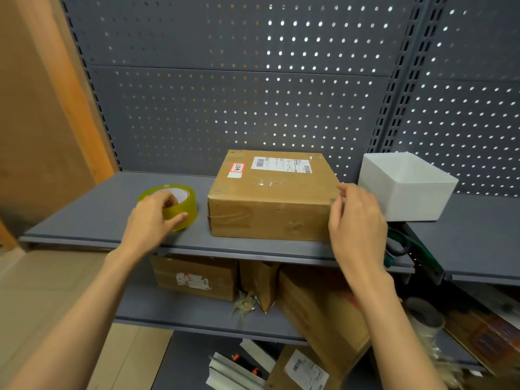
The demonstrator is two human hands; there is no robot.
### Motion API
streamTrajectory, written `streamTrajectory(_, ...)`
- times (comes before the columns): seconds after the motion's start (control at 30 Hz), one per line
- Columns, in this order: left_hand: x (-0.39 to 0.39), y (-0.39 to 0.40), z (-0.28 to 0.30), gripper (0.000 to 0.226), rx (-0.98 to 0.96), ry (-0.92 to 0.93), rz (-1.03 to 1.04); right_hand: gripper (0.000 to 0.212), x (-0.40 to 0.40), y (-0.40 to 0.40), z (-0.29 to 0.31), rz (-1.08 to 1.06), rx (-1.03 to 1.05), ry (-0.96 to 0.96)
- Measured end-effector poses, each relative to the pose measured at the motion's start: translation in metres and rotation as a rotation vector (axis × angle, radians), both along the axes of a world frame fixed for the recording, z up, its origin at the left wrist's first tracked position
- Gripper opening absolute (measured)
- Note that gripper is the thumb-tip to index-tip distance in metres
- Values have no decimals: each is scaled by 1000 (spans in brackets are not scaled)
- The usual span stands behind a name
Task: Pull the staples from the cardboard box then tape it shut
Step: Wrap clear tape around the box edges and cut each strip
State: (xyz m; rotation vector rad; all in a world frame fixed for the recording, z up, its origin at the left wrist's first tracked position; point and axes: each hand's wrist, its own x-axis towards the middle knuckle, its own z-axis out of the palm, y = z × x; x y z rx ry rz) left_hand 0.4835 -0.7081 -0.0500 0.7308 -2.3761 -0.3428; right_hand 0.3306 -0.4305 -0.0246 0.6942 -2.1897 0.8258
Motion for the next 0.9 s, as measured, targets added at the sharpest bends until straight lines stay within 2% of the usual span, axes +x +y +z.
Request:
streamTrajectory(0.07,0,-2,4,26,27,-85,3,18,2,-5,1,43,29,10)
streamTrajectory(0.13,-3,-5,11,37,30,-174,2,21,3,-11,3,87,53,-14)
streamTrajectory(0.2,-7,4,26,50,18,-149,-25,26,4,-17,7,136,80,-55)
streamTrajectory(0.33,-34,54,61,45,-109,11,-251,36,4,-36,20,274,177,-150)
streamTrajectory(0.43,-67,89,64,53,-189,-31,-431,40,-3,-59,24,380,284,-213)
streamTrajectory(0.53,-93,98,52,43,-234,-142,-473,42,-17,-71,23,451,432,-219)
streamTrajectory(0.67,-101,90,38,38,-161,-174,-491,45,-25,-66,19,385,632,-166)
streamTrajectory(0.9,-95,99,37,40,-268,-134,-382,46,-19,-66,12,282,616,-120)
